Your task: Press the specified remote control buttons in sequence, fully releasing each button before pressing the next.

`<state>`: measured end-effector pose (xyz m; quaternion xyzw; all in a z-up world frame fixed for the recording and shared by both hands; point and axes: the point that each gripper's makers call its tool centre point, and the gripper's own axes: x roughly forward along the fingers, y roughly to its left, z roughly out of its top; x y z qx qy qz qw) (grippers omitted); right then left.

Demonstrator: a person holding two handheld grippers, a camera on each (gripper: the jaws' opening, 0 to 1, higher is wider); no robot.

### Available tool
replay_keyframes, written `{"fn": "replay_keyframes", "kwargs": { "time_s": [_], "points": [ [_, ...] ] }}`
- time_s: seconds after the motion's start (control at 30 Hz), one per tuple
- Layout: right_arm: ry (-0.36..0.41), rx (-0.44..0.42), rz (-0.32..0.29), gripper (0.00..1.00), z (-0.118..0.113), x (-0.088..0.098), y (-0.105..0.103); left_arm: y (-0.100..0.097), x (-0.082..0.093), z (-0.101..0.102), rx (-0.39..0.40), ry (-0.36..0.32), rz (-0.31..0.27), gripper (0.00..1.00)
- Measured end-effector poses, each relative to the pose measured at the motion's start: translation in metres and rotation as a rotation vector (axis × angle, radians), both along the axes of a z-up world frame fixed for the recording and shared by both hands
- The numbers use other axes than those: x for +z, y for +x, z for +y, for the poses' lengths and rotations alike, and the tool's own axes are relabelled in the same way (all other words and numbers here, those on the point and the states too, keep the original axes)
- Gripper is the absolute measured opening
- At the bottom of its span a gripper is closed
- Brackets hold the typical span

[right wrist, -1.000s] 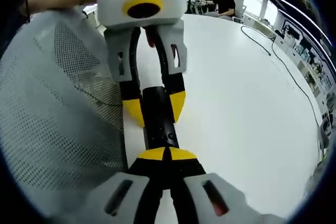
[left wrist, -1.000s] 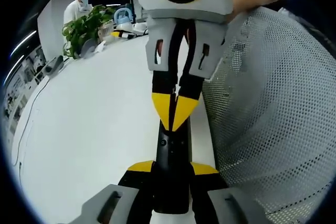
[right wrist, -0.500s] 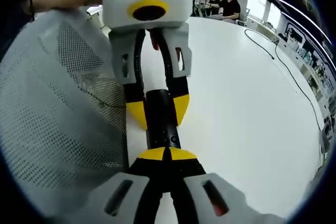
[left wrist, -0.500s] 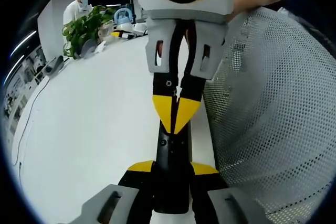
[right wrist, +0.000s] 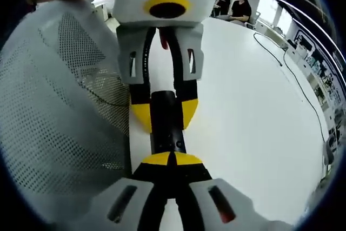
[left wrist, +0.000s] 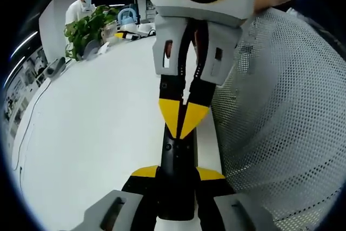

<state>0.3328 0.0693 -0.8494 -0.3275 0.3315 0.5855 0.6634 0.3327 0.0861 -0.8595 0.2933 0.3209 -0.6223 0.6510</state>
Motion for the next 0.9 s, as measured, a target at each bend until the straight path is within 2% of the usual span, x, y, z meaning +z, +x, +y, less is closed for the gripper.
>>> {"fn": "replay_keyframes", "kwargs": {
  "time_s": [0.07, 0.13, 0.27, 0.4, 0.6, 0.9],
  "points": [
    [0.018, 0.014, 0.034, 0.00, 0.004, 0.000, -0.007, 0.000, 0.000, 0.000, 0.011, -0.001, 0.007, 0.26],
    [-0.001, 0.048, -0.009, 0.00, 0.004, 0.001, -0.006, 0.001, 0.000, 0.000, 0.033, -0.006, 0.027, 0.26],
    [-0.009, 0.086, -0.026, 0.00, 0.007, -0.001, -0.012, 0.001, 0.000, 0.000, 0.033, -0.007, 0.029, 0.26],
    [-0.058, 0.166, -0.113, 0.00, 0.008, -0.001, -0.011, 0.000, 0.001, -0.001, 0.023, -0.005, 0.022, 0.26],
    [-0.136, 0.350, -0.273, 0.00, 0.009, -0.003, -0.014, 0.000, 0.000, -0.001, 0.019, -0.004, 0.018, 0.26],
    [-0.195, 0.417, -0.343, 0.00, 0.010, -0.004, -0.016, 0.000, 0.000, -0.001, 0.008, -0.001, 0.007, 0.26]
  ]
}}
